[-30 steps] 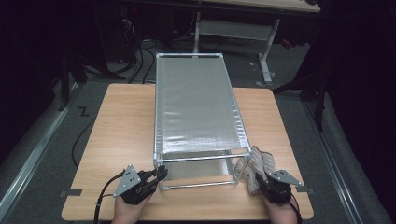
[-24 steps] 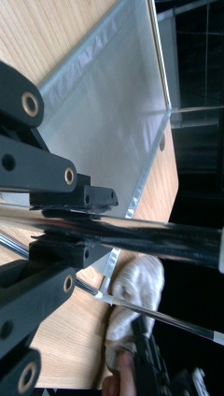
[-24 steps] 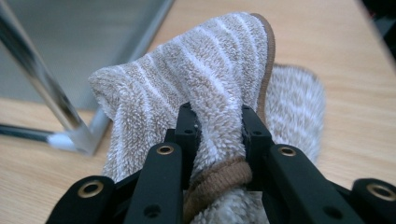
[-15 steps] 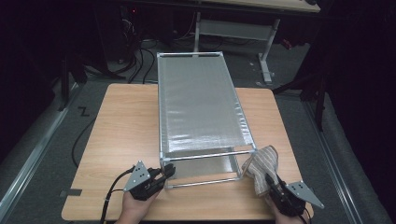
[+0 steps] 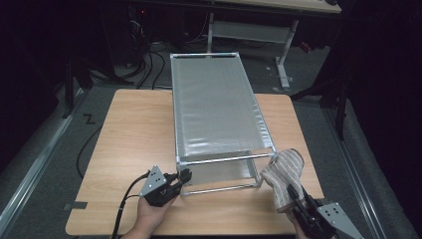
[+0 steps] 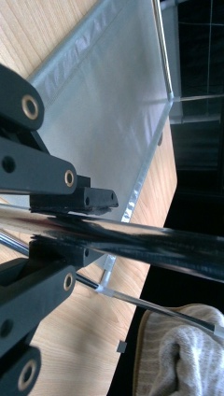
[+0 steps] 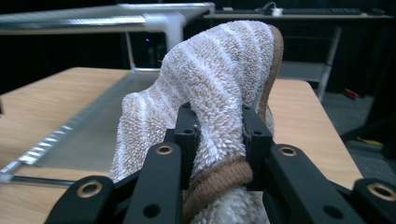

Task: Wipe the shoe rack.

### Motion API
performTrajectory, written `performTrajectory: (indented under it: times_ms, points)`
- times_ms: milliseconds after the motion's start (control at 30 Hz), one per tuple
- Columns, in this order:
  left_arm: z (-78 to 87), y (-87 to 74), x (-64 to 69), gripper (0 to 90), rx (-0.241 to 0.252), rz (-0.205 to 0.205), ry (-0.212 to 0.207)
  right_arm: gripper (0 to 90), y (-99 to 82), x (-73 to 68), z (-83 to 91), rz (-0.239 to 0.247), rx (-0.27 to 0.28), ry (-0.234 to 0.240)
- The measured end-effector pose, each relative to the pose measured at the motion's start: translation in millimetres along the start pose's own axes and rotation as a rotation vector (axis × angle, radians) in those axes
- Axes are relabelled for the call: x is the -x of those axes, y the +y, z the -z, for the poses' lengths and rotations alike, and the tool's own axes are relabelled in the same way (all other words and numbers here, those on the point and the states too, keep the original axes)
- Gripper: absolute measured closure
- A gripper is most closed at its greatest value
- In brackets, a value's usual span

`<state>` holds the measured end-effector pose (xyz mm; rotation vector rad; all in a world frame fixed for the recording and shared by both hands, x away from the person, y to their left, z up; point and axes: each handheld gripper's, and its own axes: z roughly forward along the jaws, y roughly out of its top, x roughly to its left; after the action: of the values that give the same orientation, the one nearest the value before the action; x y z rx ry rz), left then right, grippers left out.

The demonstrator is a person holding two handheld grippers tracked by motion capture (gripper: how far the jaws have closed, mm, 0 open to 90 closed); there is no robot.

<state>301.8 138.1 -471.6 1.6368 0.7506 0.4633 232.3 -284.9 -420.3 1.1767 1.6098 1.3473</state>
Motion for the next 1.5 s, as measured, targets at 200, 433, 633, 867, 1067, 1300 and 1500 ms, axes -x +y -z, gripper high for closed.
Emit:
performTrajectory:
  times_ms: [200,433,633,867,1067,1300,1500]
  points:
    - [2.1,-0.3,0.7,78.9,-0.001,0.004,0.003,73.9,-8.3,-9.6,-20.6,0.022,-0.071,0.029]
    - [5.8,-0.8,-1.7,78.8,0.004,0.008,0.002,74.0,-30.4,-8.0,-38.9,0.017,-0.195,0.024]
    - [10.1,-0.7,-5.5,78.7,0.008,0.016,0.012,73.9,-47.3,-8.3,-47.1,0.030,-0.305,0.036]
    - [14.4,-1.1,-10.4,78.6,0.012,0.026,0.025,73.8,-59.5,-6.1,-51.2,0.062,-0.401,0.038]
    - [16.8,-2.3,-11.4,78.6,0.011,0.025,0.029,73.7,-45.6,-10.5,-45.0,0.049,-0.301,0.036]
    - [22.6,-3.8,-11.5,78.4,0.015,0.027,0.054,73.5,-18.6,-15.2,-34.8,0.053,-0.155,0.059]
    - [28.5,-5.7,-11.3,78.4,0.014,0.022,0.072,73.6,0.8,-18.9,-26.7,0.052,-0.033,0.081]
